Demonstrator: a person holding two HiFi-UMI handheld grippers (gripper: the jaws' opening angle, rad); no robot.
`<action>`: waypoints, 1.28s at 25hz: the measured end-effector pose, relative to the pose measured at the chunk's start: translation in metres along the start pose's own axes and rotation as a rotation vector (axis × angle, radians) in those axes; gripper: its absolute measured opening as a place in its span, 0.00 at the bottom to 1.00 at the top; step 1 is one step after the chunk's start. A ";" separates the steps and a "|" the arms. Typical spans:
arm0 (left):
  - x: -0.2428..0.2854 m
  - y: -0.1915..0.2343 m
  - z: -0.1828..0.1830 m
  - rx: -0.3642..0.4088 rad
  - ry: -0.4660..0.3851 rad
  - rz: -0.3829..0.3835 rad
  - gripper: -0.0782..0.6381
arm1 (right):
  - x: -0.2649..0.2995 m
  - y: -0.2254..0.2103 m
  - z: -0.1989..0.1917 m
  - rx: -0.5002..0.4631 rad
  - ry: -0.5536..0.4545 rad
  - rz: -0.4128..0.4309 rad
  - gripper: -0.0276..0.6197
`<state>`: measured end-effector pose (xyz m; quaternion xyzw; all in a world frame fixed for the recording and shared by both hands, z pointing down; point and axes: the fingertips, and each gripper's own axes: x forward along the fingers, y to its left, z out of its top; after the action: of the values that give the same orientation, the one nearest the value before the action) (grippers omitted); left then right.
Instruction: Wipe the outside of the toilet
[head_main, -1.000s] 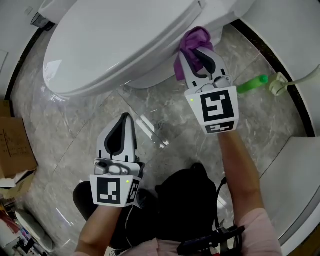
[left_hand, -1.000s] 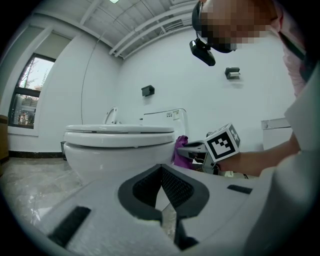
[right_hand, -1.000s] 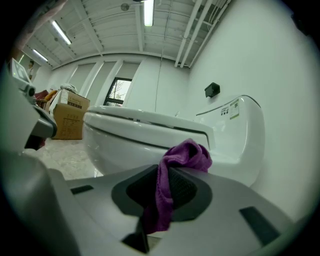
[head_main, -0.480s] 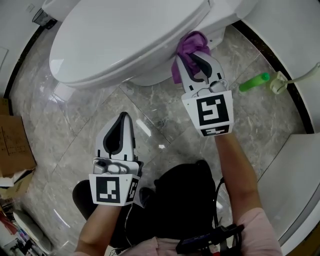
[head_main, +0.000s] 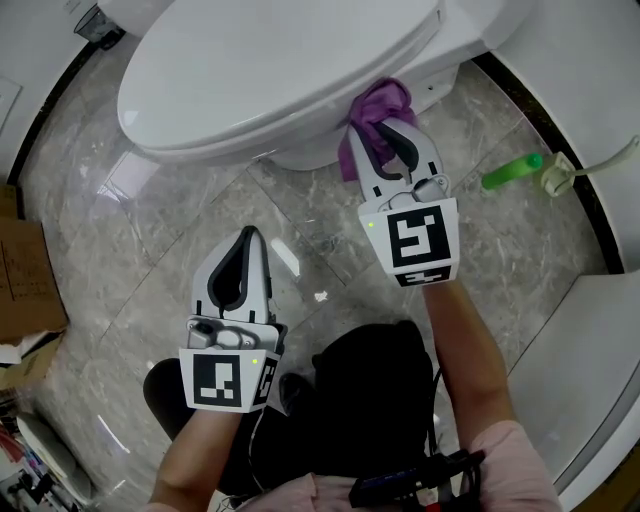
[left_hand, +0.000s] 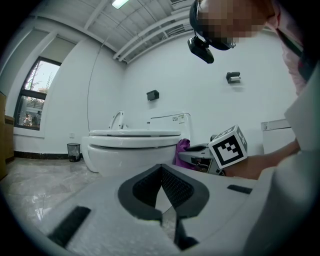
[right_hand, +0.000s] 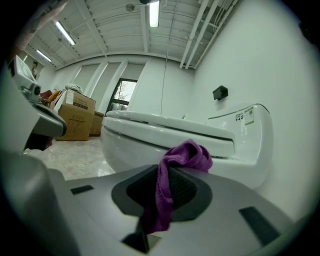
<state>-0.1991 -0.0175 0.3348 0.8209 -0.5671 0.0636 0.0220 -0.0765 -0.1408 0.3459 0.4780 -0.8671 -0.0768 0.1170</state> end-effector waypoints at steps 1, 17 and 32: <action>-0.001 0.001 0.000 0.000 -0.002 0.001 0.12 | 0.000 0.003 0.001 -0.001 -0.003 0.003 0.14; -0.035 0.028 -0.001 -0.011 -0.021 0.055 0.12 | 0.000 0.071 0.024 -0.018 -0.034 0.102 0.14; -0.059 0.059 -0.010 -0.028 -0.023 0.115 0.12 | 0.010 0.136 0.041 -0.043 -0.043 0.245 0.14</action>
<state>-0.2755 0.0176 0.3350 0.7873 -0.6143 0.0474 0.0233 -0.2035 -0.0760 0.3414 0.3642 -0.9195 -0.0908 0.1170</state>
